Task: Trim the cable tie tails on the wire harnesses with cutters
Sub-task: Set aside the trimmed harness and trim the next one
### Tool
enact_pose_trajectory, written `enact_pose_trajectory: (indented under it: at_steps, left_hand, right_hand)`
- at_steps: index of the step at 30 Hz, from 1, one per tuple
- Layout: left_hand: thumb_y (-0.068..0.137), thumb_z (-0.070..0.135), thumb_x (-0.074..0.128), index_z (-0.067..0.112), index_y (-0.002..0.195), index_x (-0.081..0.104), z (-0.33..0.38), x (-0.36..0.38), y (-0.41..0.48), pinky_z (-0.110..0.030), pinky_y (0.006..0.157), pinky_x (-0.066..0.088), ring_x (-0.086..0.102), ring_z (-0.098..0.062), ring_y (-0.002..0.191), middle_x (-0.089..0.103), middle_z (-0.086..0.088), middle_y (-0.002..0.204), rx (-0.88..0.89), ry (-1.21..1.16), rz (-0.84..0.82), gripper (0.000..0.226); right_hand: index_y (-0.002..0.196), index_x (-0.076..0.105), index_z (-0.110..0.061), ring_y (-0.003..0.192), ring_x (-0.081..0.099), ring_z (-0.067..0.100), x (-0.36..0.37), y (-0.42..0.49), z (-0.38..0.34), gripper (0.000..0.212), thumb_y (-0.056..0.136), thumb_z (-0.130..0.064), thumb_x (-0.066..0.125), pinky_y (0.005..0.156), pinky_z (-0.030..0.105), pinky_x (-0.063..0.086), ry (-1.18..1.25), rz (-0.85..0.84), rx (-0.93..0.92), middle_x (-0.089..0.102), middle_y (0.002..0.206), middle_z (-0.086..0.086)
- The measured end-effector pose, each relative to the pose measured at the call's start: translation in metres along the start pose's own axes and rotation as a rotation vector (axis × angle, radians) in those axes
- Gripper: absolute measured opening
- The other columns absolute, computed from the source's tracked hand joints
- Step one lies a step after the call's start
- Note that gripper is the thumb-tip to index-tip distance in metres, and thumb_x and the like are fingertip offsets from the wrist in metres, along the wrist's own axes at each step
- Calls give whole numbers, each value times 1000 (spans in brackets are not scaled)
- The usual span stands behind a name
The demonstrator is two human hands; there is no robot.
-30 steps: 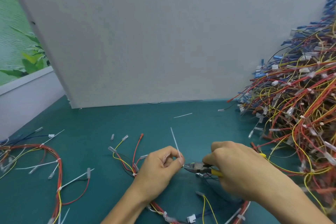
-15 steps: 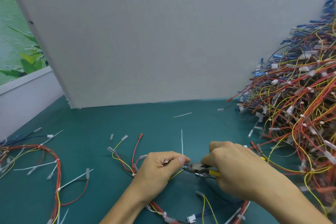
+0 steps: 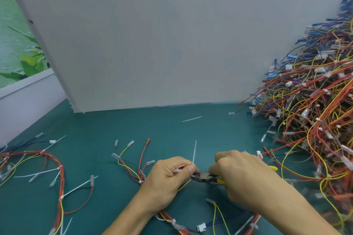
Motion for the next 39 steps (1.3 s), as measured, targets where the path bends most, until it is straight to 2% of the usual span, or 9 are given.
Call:
enact_pose_trajectory:
  at_steps: [10,15,20,24,28,31,33,36,39]
  left_hand:
    - [85,34,58,24,83,74,-6,1,3,-17,79,48,67,-5,85,74,8,85,-19,-19,-19,19]
    - [86,33,58,23,81,74,-5,2,3,-18,78,49,66,-4,84,73,9,84,-18,-6,-25,20]
    - [93,17,61,23,80,74,-1,0,2,-10,70,45,64,2,75,72,13,77,12,37,-16,19]
    - [95,15,57,22,79,70,7,-13,0,-5,44,28,38,5,40,47,19,43,2,-10,104,21]
    - [88,29,48,19,65,49,30,-39,-5,-20,50,27,28,-7,49,34,13,52,25,13,232,25]
    - [89,31,42,18,62,36,53,-35,-15,-22,52,28,29,-6,52,34,12,54,68,191,114,30]
    - [97,27,42,19,64,38,63,-24,-27,-20,52,28,32,-5,53,37,12,55,86,348,-27,34]
    - [98,25,43,21,69,43,70,-14,-50,-19,56,32,35,-5,57,42,12,59,88,477,-204,29]
    - [96,33,48,28,72,51,71,-10,-74,-12,60,34,43,1,63,51,16,65,86,556,-310,24]
  right_hand:
    - [81,43,-26,73,37,31,4,3,2,16,83,-10,46,48,31,19,6,31,-22,32,85,-5]
    - [86,49,-23,90,53,31,11,5,2,12,84,-11,46,61,33,27,39,15,-11,44,89,-2]
    - [85,46,-24,88,53,32,14,5,0,12,84,-12,46,58,34,25,46,-6,3,48,90,2]
    - [86,47,-24,86,51,33,12,5,8,12,84,-12,47,61,33,27,60,-4,57,45,90,2]
    - [90,41,-23,98,56,32,5,2,27,6,90,-23,47,67,34,33,141,14,167,52,102,1]
    - [90,35,-20,81,49,33,0,-4,35,15,93,-30,45,64,35,32,179,17,227,47,86,4]
    - [89,36,-22,76,42,31,-4,-10,35,17,93,-35,45,64,35,32,204,11,243,39,78,2]
    - [86,40,-23,76,43,29,-13,-19,37,19,92,-40,47,65,34,34,222,3,274,50,86,3]
    - [79,42,-22,73,45,28,-17,-33,44,23,89,-41,49,62,33,35,242,9,316,44,76,0]
Point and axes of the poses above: each hand's wrist, its own y-axis towards the middle knuckle, its own x-axis out of the palm, z = x × y, the point moved 10 cm from there along y, towards the middle knuckle
